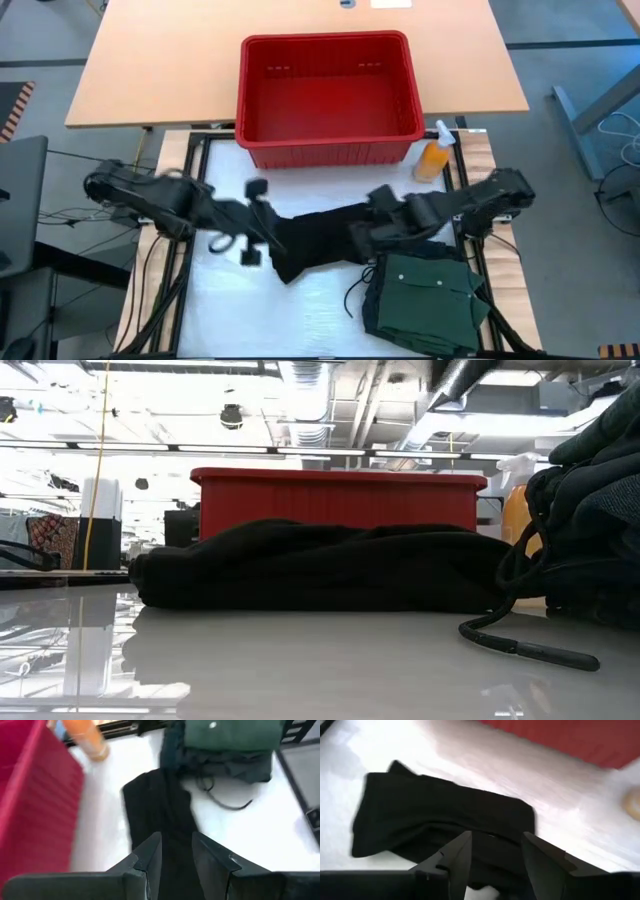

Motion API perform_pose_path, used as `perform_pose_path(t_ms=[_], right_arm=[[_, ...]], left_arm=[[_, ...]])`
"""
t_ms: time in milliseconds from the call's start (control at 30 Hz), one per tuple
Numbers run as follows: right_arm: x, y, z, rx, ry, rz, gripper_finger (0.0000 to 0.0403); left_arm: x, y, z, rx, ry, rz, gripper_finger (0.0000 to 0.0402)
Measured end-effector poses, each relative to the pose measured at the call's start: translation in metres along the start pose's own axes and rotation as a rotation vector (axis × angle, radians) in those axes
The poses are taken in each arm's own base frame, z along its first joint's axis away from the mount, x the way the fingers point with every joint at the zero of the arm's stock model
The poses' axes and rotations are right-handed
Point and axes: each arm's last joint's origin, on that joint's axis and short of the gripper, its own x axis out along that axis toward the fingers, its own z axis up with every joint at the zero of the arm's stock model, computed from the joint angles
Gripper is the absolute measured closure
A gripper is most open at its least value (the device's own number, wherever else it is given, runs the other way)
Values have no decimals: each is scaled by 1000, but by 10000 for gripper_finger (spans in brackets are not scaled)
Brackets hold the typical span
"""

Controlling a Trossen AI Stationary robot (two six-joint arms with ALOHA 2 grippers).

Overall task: Fold laundry
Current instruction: Fold the black shirt

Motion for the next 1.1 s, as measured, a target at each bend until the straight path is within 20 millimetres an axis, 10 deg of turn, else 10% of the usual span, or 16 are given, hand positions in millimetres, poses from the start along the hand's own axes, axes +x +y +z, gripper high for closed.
perform_pose_path(t_ms=[267,567,1100], right_arm=[[32,-82,-37,231,-32,92,195],[94,-129,-55,297,86,162,116],[160,-123,-79,201,144,334,72]], left_arm=[[65,-25,-32,-190,-191,27,294],[103,-21,-68,-288,-202,66,194],[197,-60,-160,-475,420,84,161]])
